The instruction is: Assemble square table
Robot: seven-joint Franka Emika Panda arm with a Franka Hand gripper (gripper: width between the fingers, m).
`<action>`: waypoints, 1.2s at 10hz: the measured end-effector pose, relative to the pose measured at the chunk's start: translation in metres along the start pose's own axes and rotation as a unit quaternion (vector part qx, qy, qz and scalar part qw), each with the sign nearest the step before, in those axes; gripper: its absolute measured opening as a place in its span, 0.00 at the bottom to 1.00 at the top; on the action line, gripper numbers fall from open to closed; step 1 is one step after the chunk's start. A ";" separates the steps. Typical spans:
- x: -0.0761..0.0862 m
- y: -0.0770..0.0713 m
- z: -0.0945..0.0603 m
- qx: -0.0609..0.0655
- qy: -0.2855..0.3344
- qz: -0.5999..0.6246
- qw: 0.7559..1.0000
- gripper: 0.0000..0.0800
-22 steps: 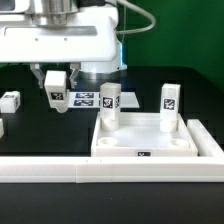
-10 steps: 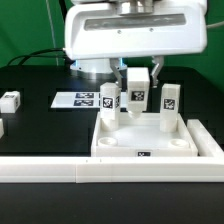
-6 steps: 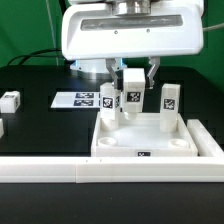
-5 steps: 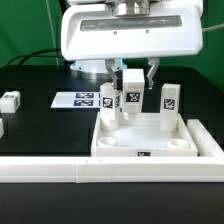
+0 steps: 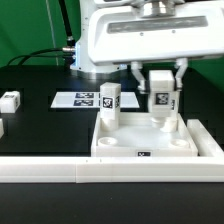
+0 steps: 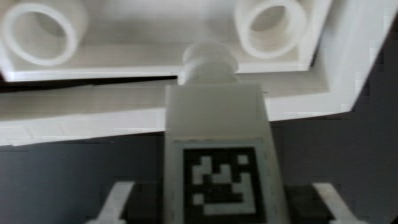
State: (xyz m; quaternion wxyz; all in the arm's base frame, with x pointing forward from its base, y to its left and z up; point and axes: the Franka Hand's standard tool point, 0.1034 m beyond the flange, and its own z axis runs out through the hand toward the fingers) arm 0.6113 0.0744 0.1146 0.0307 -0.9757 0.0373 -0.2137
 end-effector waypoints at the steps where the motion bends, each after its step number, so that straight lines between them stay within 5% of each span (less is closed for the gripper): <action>1: -0.001 -0.007 0.002 0.002 0.004 -0.004 1.000 0.36; 7: 0.001 0.003 0.002 -0.011 0.054 -0.006 0.998 0.36; 12: 0.000 -0.005 0.005 -0.007 0.052 -0.007 0.999 0.36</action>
Offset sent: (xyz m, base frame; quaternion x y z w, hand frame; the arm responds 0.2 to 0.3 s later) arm 0.0000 0.0000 0.0000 0.0000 0.0000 0.0000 1.0000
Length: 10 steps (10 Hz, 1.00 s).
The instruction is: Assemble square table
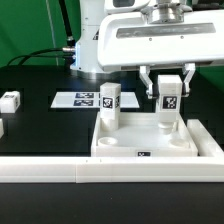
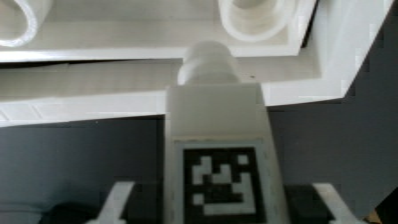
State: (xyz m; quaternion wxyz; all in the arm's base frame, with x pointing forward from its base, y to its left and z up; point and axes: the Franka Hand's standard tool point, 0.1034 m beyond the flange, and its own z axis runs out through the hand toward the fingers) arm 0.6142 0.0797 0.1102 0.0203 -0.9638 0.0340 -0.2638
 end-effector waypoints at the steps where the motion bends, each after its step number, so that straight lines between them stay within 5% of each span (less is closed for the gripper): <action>1: 0.000 0.000 0.000 0.000 0.000 -0.001 1.000 0.36; 5: -0.016 -0.024 0.006 0.005 0.005 -0.016 1.000 0.36; 10: -0.023 -0.023 0.015 0.003 0.000 -0.023 1.000 0.36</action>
Offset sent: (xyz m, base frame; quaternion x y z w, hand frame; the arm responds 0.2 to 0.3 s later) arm -0.0069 0.0203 -0.0086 -0.0290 0.0428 -0.0045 0.9987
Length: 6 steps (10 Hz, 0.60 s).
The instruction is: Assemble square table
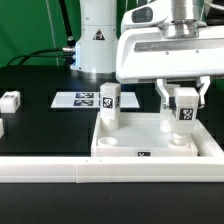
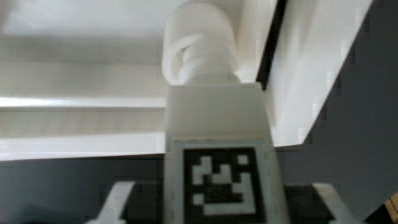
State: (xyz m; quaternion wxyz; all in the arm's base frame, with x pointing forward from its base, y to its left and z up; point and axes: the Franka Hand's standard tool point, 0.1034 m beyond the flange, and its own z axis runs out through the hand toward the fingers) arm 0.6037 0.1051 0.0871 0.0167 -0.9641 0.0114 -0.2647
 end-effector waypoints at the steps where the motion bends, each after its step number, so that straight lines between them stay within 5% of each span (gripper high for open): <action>1: 0.000 0.001 0.001 -0.001 0.002 0.000 1.000 0.36; 6: -0.006 0.006 0.010 -0.009 0.019 -0.011 1.000 0.36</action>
Offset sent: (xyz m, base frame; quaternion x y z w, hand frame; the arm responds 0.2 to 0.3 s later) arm -0.0001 -0.0015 -0.0130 0.0070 0.0216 -0.0181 0.9996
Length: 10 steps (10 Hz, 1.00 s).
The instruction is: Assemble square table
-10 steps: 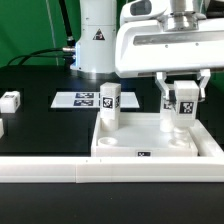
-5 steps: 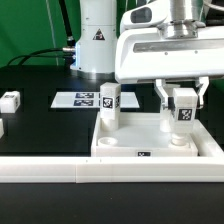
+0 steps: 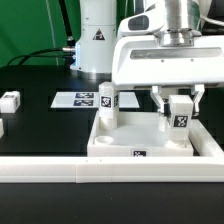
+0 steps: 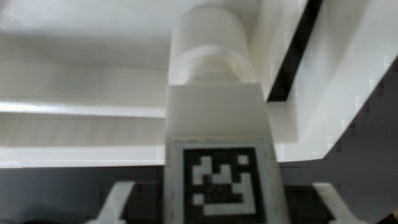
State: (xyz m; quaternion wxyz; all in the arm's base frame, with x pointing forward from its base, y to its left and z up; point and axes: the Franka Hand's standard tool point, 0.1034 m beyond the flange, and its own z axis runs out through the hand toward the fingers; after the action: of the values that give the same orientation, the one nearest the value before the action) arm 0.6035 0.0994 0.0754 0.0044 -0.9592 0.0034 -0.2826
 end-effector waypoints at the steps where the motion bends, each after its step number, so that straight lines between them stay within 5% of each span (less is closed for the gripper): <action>1: 0.000 0.000 0.000 -0.001 0.006 -0.001 1.000 0.36; 5: -0.001 0.000 0.000 -0.002 0.011 -0.002 1.000 0.36; 8: -0.004 0.000 0.001 -0.002 0.005 -0.002 1.000 0.76; 10: -0.004 0.000 0.001 -0.002 0.005 -0.002 1.000 0.80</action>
Offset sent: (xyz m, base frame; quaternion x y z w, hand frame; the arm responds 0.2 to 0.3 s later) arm -0.0202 -0.0026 -0.0073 -0.0081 0.0107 0.0246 0.9996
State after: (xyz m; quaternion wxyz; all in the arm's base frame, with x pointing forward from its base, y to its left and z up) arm 0.6012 0.0996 0.0721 0.0017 -0.9579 0.0017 -0.2871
